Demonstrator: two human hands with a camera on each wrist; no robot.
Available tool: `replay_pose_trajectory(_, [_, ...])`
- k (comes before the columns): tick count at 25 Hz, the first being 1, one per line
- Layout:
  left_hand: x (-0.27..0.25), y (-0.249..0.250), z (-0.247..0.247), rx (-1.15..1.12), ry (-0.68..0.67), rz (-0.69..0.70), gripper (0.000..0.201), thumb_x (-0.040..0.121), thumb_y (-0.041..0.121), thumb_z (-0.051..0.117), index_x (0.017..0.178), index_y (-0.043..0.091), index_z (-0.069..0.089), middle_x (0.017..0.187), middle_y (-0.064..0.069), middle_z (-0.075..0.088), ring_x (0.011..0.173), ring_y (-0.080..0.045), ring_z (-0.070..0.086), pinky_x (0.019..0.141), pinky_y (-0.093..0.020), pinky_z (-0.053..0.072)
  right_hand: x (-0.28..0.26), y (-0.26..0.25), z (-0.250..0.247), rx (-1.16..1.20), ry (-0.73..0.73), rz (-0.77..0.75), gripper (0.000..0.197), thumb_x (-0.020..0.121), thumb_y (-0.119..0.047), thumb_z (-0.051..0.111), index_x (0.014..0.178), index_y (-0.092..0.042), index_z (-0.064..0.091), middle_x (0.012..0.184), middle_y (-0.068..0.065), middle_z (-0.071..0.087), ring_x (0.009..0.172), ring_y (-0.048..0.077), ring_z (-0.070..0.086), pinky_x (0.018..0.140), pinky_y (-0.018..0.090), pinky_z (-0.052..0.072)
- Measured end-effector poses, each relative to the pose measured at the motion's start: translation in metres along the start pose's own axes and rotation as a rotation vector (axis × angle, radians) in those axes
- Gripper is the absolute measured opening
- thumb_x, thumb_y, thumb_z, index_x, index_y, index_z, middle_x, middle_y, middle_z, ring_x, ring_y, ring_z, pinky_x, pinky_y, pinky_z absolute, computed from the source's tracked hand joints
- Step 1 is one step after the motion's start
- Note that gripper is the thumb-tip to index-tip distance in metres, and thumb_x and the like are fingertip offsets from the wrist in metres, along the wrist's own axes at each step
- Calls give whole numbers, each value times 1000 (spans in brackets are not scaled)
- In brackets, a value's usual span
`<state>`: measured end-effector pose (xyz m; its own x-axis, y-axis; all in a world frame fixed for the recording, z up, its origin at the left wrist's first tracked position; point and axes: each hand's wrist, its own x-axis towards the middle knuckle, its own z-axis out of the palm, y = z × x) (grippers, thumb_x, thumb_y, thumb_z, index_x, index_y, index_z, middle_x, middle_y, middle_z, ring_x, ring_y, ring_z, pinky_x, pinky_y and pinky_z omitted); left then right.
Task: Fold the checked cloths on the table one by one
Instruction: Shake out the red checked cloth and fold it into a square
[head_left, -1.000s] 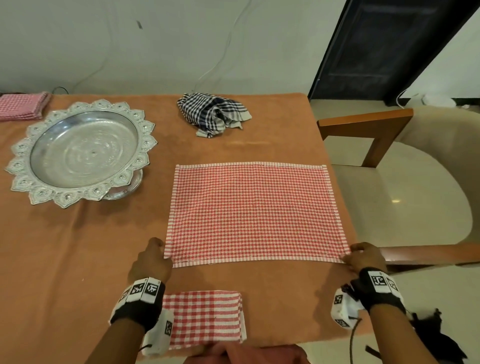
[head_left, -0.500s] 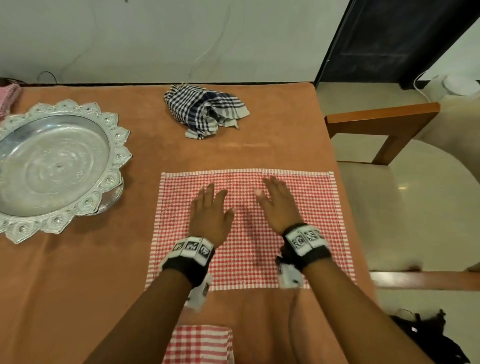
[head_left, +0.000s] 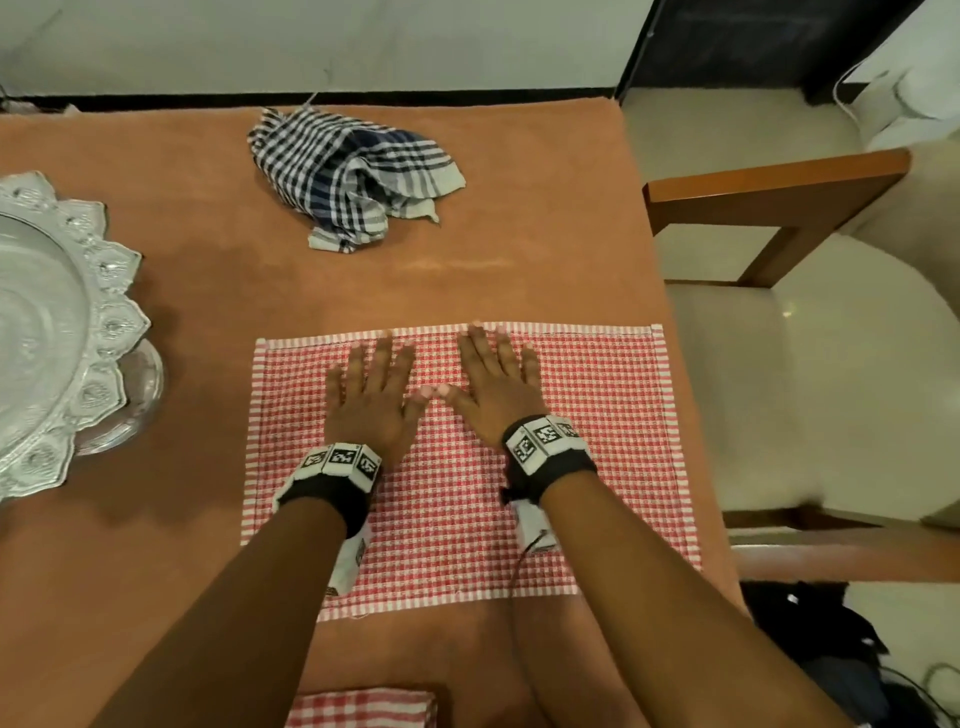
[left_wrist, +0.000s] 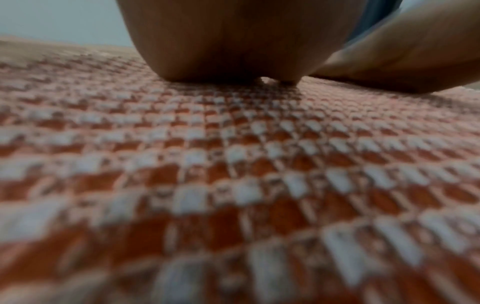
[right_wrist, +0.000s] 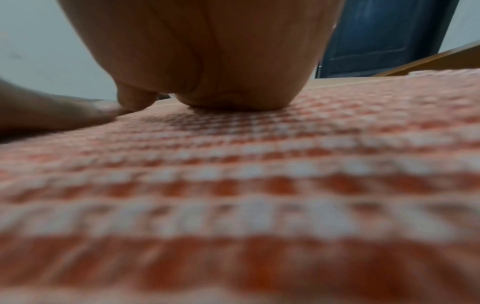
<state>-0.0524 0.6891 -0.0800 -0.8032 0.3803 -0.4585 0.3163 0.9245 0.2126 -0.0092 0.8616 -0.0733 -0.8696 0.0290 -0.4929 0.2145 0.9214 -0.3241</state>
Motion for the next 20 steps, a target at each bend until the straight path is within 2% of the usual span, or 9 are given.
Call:
replay_pose_trajectory(3, [3,-32,-7,-69,60,-185,61,97,56,6,150,33,-14,157,2,-25,145,-26,-21,116,-47,-14,-20,73,-17,-4,62,185,74,95,-63,17,150,-28,-17,157,-3,-23,144,25,-22,111,46,-20])
replay_pose_trajectory(5, [2,-54,-12,-96,71,-253,64,96,56,7,152,31,-12,158,0,-22,145,-27,-20,117,-46,-12,-41,122,-30,28,71,327,76,93,-66,16,150,-28,-16,158,-1,-23,145,24,-21,114,46,-17])
replay_pose_trajectory(9, [2,-61,-16,-82,57,-277,66,97,56,8,152,26,-13,158,-4,-24,145,-28,-22,118,-46,-11,-50,143,-35,19,69,371,76,94,-66,16,150,-25,-16,158,0,-24,145,24,-21,116,49,-14])
replay_pose_trajectory(11, [0,-54,-19,-77,68,-283,66,97,54,9,152,24,-12,157,-8,-25,145,-30,-21,117,-50,-10,-48,134,-41,24,57,411,76,96,-61,21,151,-23,-14,158,3,-23,145,26,-20,117,52,-11])
replay_pose_trajectory(13, [-9,-38,-21,-49,157,-226,63,99,51,10,153,23,-9,158,-12,-20,146,-34,-15,116,-53,-10,-49,111,-47,-1,92,441,80,95,-61,27,152,-20,-11,158,7,-21,146,30,-18,116,54,-12])
replay_pose_trajectory(14, [-17,-23,-19,-38,206,-162,61,100,48,12,153,25,-8,159,-13,-17,146,-35,-12,114,-54,-10,-49,92,-47,-10,130,408,80,95,-61,28,152,-20,-10,158,8,-21,146,31,-17,114,53,-14])
replay_pose_trajectory(16, [-33,17,-4,-19,244,-27,59,101,44,16,152,28,-9,159,-10,-17,146,-34,-12,113,-51,-12,-47,37,-32,33,167,237,75,97,-57,26,152,-21,-10,158,7,-22,145,29,-18,111,48,-18])
replay_pose_trajectory(18, [-47,47,16,-31,174,-4,63,101,41,24,151,25,-10,159,-8,-19,146,-31,-16,113,-49,-14,-46,-19,-6,101,116,91,64,100,-47,23,152,-25,-7,159,3,-20,146,26,-19,111,46,-18])
replay_pose_trajectory(20, [-54,48,34,-38,65,-80,69,99,41,28,151,20,-12,159,-7,-20,145,-29,-19,117,-48,-12,-47,-43,20,107,47,55,57,102,-41,19,153,-27,-4,159,1,-17,146,24,-18,113,46,-17])
